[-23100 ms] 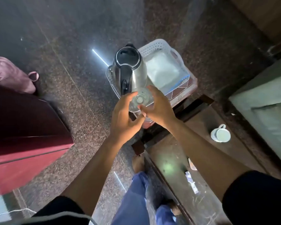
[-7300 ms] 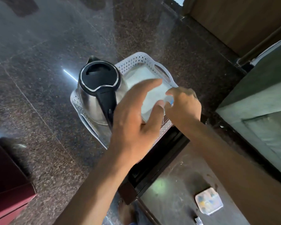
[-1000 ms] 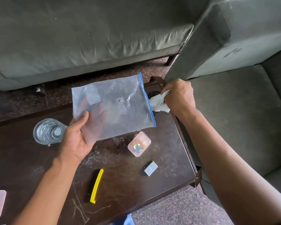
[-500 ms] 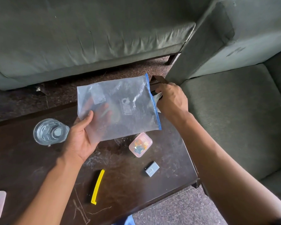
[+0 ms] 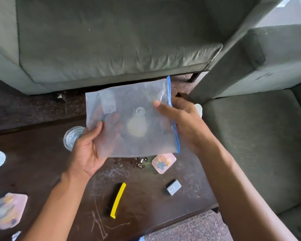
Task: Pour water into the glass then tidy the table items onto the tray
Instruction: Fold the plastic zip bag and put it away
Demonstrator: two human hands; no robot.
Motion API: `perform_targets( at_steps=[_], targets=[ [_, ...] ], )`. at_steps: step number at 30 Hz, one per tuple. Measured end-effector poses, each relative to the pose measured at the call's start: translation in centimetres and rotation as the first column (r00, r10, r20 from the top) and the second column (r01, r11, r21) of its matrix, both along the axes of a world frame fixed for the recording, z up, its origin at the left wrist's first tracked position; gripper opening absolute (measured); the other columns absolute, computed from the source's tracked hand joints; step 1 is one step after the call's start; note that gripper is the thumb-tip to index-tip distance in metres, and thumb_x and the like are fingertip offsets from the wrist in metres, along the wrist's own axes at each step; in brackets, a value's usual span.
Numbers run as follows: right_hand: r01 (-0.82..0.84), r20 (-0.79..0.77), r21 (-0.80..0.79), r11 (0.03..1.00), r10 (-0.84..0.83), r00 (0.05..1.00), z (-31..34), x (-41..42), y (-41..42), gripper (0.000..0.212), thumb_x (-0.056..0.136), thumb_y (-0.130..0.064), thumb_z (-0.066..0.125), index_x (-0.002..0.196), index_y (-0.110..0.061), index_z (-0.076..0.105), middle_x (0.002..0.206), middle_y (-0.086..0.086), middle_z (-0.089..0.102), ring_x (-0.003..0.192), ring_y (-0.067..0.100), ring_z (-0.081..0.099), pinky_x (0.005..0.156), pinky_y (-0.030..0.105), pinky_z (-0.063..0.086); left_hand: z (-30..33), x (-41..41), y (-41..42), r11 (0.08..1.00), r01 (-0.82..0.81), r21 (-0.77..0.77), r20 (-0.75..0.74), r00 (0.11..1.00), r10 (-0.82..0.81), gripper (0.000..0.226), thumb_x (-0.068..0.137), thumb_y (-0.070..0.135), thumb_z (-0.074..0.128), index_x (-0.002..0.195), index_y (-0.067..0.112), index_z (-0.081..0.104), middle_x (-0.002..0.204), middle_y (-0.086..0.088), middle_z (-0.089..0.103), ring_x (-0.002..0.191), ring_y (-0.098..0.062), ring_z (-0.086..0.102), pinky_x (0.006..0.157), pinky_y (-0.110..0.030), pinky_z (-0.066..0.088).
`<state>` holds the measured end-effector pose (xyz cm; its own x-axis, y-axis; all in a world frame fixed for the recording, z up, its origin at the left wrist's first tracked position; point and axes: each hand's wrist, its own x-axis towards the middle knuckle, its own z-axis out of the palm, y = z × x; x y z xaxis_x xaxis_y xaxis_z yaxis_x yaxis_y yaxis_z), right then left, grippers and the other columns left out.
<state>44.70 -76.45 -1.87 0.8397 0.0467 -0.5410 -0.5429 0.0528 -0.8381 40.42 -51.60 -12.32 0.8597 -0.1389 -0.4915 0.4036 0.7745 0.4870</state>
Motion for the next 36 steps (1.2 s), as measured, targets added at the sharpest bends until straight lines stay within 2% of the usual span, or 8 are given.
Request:
perform_targets(
  at_steps=[4, 9, 15, 19, 24, 30, 34, 36],
  targets=[
    [-0.248, -0.109, 0.144, 0.958, 0.264, 0.958, -1.3, 0.1, 3.0, 0.039, 0.089, -0.027, 0.080, 0.121, -0.005, 0.077, 0.125, 0.021, 0.076, 0.119, 0.046, 0.071, 0.101, 0.060, 0.058, 0.1, -2.1, 5.0, 0.996, -0.080, 0.045, -0.050, 0.995, 0.082, 0.038, 0.109, 0.018, 0.049, 0.123, 0.020, 0.084, 0.132, -0.005, 0.081, 0.121, -0.020, 0.079, 0.103, -0.041, 0.064],
    [-0.396, -0.094, 0.118, 0.911, 0.407, 0.909, -2.7, -0.1, 9.9, 0.028, 0.091, -0.015, 0.079, 0.119, -0.013, 0.080, 0.116, 0.012, 0.081, 0.099, 0.030, 0.081, 0.076, 0.036, 0.066, -0.4, -5.3, 12.7, 0.976, -0.187, 0.112, -0.055, 0.980, 0.193, 0.038, 0.115, 0.026, 0.046, 0.129, 0.020, 0.081, 0.141, -0.009, 0.076, 0.129, -0.025, 0.075, 0.093, -0.040, 0.067],
    [-0.524, -0.099, 0.015, 0.852, 0.523, 0.847, -3.0, -0.3, 19.8, 0.023, 0.088, -0.009, 0.083, 0.107, -0.022, 0.085, 0.106, 0.007, 0.084, 0.086, 0.031, 0.083, 0.071, 0.034, 0.067, -0.9, -9.8, 23.0, 0.953, -0.251, 0.168, 0.000, 0.967, 0.255, 0.054, 0.103, 0.029, 0.067, 0.155, 0.015, 0.058, 0.147, -0.013, 0.072, 0.127, -0.030, 0.076, 0.093, -0.042, 0.067],
    [-0.613, -0.096, 0.062, 0.787, 0.616, 0.782, -2.2, -1.2, 26.8, 0.023, 0.092, -0.017, 0.080, 0.115, -0.018, 0.082, 0.109, 0.013, 0.083, 0.087, 0.029, 0.083, 0.074, 0.038, 0.067, 0.8, -13.2, 29.3, 0.934, -0.282, 0.221, 0.057, 0.959, 0.277, 0.057, 0.086, 0.041, 0.090, 0.139, 0.026, 0.075, 0.147, -0.013, 0.071, 0.129, -0.033, 0.074, 0.096, -0.044, 0.066],
    [-0.662, -0.077, 0.135, 0.737, 0.674, 0.735, -1.2, -2.4, 36.0, 0.026, 0.091, -0.018, 0.079, 0.116, -0.013, 0.081, 0.110, 0.015, 0.082, 0.082, 0.027, 0.082, 0.069, 0.036, 0.067, 2.1, -17.7, 36.8, 0.895, -0.383, 0.226, 0.077, 0.923, 0.376, 0.034, 0.107, 0.028, 0.059, 0.135, 0.018, 0.076, 0.150, -0.014, 0.069, 0.133, -0.034, 0.071, 0.096, -0.043, 0.065],
    [-0.673, -0.066, 0.072, 0.737, 0.676, 0.734, -0.9, -4.8, 46.1, 0.017, 0.092, -0.005, 0.077, 0.095, -0.020, 0.086, 0.103, 0.010, 0.084, 0.077, 0.024, 0.083, 0.065, 0.032, 0.067, 4.2, -22.1, 45.0, 0.809, -0.411, 0.421, 0.077, 0.904, 0.420, 0.040, 0.116, 0.018, 0.043, 0.135, 0.018, 0.078, 0.139, -0.018, 0.075, 0.119, -0.040, 0.078, 0.090, -0.047, 0.068],
    [-0.613, -0.042, 0.136, 0.778, 0.623, 0.781, -0.9, -6.6, 51.7, 0.021, 0.094, -0.001, 0.072, 0.095, -0.016, 0.086, 0.104, 0.012, 0.084, 0.078, 0.023, 0.082, 0.063, 0.028, 0.064, 6.5, -23.9, 49.4, 0.704, -0.540, 0.461, 0.170, 0.832, 0.527, 0.046, 0.114, 0.004, 0.043, 0.113, 0.020, 0.086, 0.123, -0.006, 0.084, 0.109, -0.022, 0.083, 0.080, -0.041, 0.070],
    [-0.568, -0.044, 0.179, 0.803, 0.584, 0.811, -1.2, -7.6, 54.6, 0.020, 0.096, 0.001, 0.070, 0.099, -0.013, 0.084, 0.101, 0.010, 0.084, 0.078, 0.021, 0.082, 0.064, 0.028, 0.065, 7.3, -24.6, 52.4, 0.632, -0.588, 0.505, 0.195, 0.791, 0.580, 0.039, 0.113, 0.006, 0.048, 0.129, 0.021, 0.080, 0.133, 0.000, 0.080, 0.114, -0.016, 0.080, 0.083, -0.040, 0.069]
  ],
)
